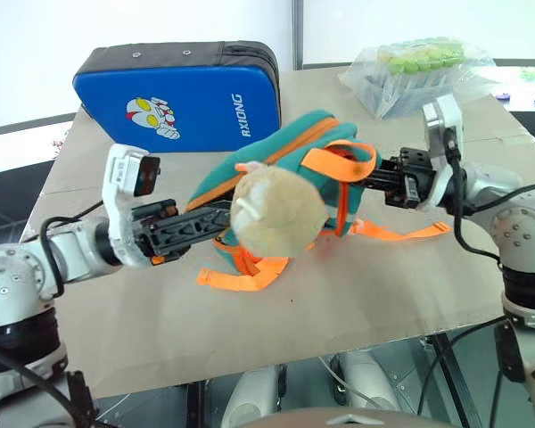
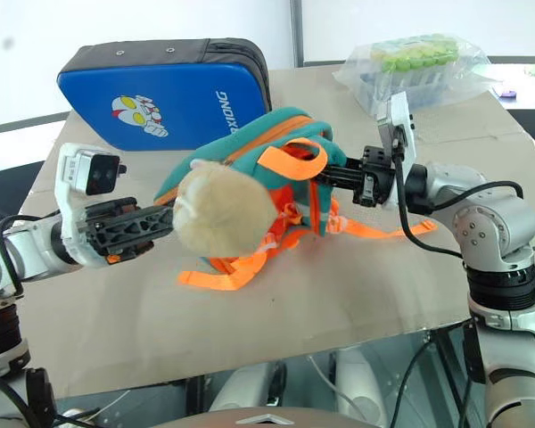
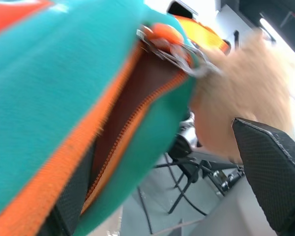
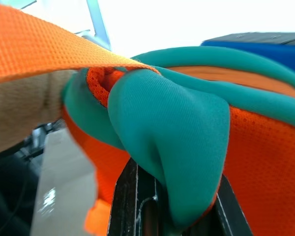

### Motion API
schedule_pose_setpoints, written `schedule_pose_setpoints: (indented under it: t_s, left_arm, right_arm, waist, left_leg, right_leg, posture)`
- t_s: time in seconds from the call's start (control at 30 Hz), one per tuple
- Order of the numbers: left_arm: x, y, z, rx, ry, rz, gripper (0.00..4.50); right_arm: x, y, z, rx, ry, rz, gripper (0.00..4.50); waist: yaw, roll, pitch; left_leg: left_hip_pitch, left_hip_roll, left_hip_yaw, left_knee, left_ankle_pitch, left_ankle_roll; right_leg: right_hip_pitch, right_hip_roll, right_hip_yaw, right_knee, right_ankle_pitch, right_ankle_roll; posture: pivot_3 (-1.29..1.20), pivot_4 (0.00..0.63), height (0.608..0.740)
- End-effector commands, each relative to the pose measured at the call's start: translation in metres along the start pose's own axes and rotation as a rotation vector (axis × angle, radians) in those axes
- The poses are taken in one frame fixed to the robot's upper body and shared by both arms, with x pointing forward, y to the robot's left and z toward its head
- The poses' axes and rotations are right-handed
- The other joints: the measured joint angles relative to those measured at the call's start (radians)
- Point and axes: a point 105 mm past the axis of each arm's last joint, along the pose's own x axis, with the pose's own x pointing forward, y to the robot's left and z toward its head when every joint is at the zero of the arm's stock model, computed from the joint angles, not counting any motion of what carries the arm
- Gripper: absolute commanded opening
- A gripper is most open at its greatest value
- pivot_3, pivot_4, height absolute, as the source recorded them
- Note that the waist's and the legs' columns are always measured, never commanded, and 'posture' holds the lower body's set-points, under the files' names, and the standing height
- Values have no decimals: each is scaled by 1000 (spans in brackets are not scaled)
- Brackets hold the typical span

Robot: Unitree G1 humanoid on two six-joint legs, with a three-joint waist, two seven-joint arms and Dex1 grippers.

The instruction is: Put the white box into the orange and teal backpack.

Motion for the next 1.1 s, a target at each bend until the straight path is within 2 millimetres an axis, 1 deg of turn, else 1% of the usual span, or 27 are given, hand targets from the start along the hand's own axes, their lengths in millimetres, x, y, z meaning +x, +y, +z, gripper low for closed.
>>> schedule_pose_setpoints:
  t_s: [0.03,0.1,0.23,0.27,0.33,0.4,0.5,0.57,0.6,0.67,0.8,0.83,0.93,0.97,1.0,1.1]
  left_arm:
    - [-7,-11,27,110,-115,-9,4474]
    - [-6,-19,40,121,-189,-57,4474]
    - [-8,-25,60,87,-354,-122,4474]
    - [-10,-24,64,82,-387,-118,4474]
    - [-7,-23,59,89,-364,-75,4474]
    - [-11,-24,67,98,-431,-91,4474]
    - [-33,-26,99,124,-672,-140,4474]
    - [-49,-23,117,113,-829,-146,4474]
    - [-55,-23,122,105,-887,-150,4474]
    - [-64,-22,129,88,-972,-147,4474]
    - [-72,-23,137,61,-1067,-153,4474]
    - [-76,-23,141,50,-1109,-160,4474]
    - [-90,-24,150,22,-1212,-156,4474]
    - [-92,-24,151,15,-1225,-150,4474]
    - [-86,-22,148,21,-1177,-110,4474]
    - [-50,-11,125,41,-916,38,4474]
  right_arm:
    - [-1,-30,29,-86,-116,-201,0]
    - [-1,-44,34,-96,-134,-278,0]
    - [0,-52,34,-105,-136,-325,0]
    - [1,-53,34,-104,-136,-329,0]
    - [1,-55,33,-103,-137,-342,0]
    - [0,-57,32,-102,-136,-360,0]
    - [-6,-70,29,-107,-120,-441,0]
    - [-11,-80,27,-115,-110,-505,0]
    - [-13,-83,27,-120,-106,-526,0]
    - [-18,-91,26,-132,-98,-577,0]
    - [-26,-107,27,-153,-96,-692,0]
    - [-28,-110,27,-155,-94,-709,0]
    - [-30,-115,26,-165,-89,-740,0]
    - [-31,-116,26,-169,-87,-746,0]
    - [-31,-116,27,-170,-90,-747,0]
    - [-28,-112,28,-167,-106,-727,0]
  waist:
    - [-3,0,0]
    - [-3,0,0]
    - [-1,0,0]
    - [-1,0,0]
    - [-3,0,0]
    - [-3,0,0]
    - [2,0,0]
    - [2,-1,0]
    - [1,-1,0]
    - [-1,-1,-1]
    - [-1,-2,-1]
    - [0,-3,-1]
    - [19,-3,-1]
    - [24,-3,-1]
    - [25,-3,-2]
    - [22,-4,-2]
  left_leg:
    - [0,0,0,0,0,0]
    - [1,0,2,0,1,-1]
    - [0,0,1,-1,1,-2]
    - [0,0,1,-2,1,-2]
    - [0,0,1,-2,1,-2]
    - [0,0,1,-2,1,-2]
    - [0,-1,1,-2,1,-2]
    - [0,-1,1,0,1,-2]
    - [0,-1,1,0,1,-2]
    - [0,-1,1,0,1,-2]
    - [-1,-1,1,-1,1,-2]
    - [-1,-1,1,-1,1,-2]
    - [-1,-2,1,-1,1,-2]
    - [-1,-2,1,0,1,-2]
    - [-1,-2,1,0,1,-2]
    - [0,-2,1,0,1,-2]
  right_leg:
    - [0,0,0,0,0,0]
    - [0,1,0,1,0,-1]
    - [-1,0,0,-1,0,-1]
    - [-1,0,0,-1,0,-1]
    - [-1,0,0,-1,0,-1]
    - [-1,0,0,-1,0,-1]
    - [-1,0,-1,-1,0,-1]
    - [-1,0,-2,1,1,-1]
    - [-1,1,-1,1,1,-1]
    - [-1,0,-1,1,1,-1]
    - [-1,0,-1,-1,1,-1]
    - [-1,0,-1,-1,1,-1]
    - [-1,-1,-2,-2,1,-1]
    - [-1,-1,-2,-2,1,-1]
    - [-1,-1,-2,-2,1,-1]
    - [0,0,-1,0,1,-1]
  posture:
    - [0,150,740]
    - [0,150,740]
    - [0,150,740]
    - [0,150,740]
    - [0,150,740]
    - [0,150,740]
    - [0,150,740]
    - [0,150,740]
    - [0,150,740]
    - [0,150,740]
    - [0,150,740]
    - [0,150,740]
    - [0,150,740]
    - [0,150,740]
    - [0,150,740]
    - [0,150,740]
